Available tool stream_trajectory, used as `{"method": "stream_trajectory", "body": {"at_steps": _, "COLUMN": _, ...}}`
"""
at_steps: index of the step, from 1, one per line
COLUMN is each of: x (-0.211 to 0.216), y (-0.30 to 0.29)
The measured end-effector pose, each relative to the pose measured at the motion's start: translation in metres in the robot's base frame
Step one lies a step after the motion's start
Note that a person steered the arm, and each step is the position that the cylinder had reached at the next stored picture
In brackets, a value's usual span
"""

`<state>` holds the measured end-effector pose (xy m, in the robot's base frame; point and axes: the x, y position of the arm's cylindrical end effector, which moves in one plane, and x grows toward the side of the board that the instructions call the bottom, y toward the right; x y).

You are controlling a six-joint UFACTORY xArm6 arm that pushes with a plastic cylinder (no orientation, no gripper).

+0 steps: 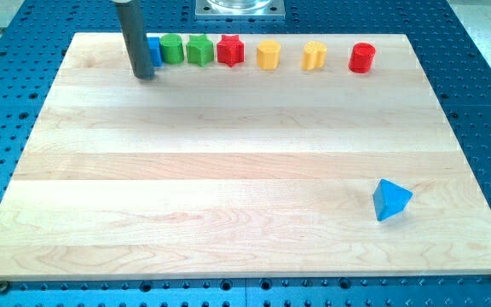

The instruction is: Slide the blue triangle to the left of the blue cube

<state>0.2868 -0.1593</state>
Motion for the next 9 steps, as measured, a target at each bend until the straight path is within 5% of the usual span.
{"method": "stream_trajectory", "body": {"at_steps": 3, "x": 0.013, "y": 0.026}}
{"method": "stream_trajectory", "body": {"at_steps": 7, "x": 0.266, "y": 0.445}}
{"method": "stream_trajectory", "body": {"at_steps": 9, "x": 0.279, "y": 0.365}}
